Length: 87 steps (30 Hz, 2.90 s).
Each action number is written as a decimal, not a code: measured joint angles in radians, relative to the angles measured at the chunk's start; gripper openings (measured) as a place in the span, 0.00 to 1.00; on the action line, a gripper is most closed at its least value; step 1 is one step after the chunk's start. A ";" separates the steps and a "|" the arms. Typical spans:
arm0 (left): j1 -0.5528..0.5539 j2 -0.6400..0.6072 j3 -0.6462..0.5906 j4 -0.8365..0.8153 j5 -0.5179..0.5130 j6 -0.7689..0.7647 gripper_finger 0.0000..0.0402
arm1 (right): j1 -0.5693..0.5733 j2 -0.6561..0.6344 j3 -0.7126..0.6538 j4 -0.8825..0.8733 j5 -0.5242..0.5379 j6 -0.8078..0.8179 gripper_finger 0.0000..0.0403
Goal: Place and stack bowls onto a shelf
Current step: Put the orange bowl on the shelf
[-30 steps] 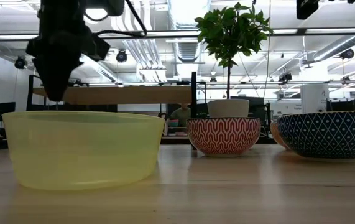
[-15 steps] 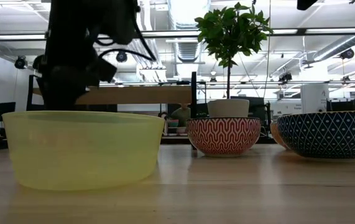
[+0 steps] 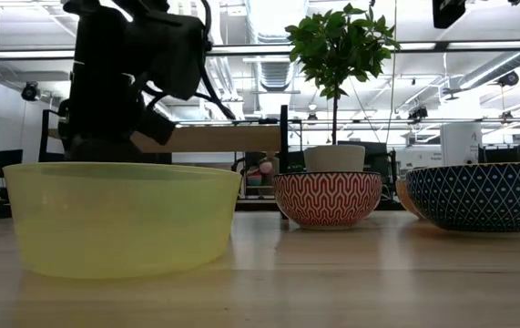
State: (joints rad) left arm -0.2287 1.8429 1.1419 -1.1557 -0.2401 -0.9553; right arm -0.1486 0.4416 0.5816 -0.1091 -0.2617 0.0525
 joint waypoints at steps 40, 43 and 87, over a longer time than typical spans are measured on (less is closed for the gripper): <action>-0.085 -0.477 0.200 -0.045 0.051 0.502 0.00 | 0.000 0.046 0.000 -0.008 0.001 -0.066 0.12; -0.070 -0.485 0.331 -0.054 -0.066 0.590 0.00 | 0.000 0.047 0.000 -0.006 0.001 -0.066 0.12; 0.584 -0.345 0.296 -0.295 -0.140 0.659 0.06 | 0.000 0.046 0.005 -0.014 0.001 -0.079 0.12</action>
State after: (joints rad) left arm 0.3553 1.4982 1.4380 -1.4508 -0.3805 -0.2964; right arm -0.1490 0.4873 0.5869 -0.1234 -0.2607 -0.0269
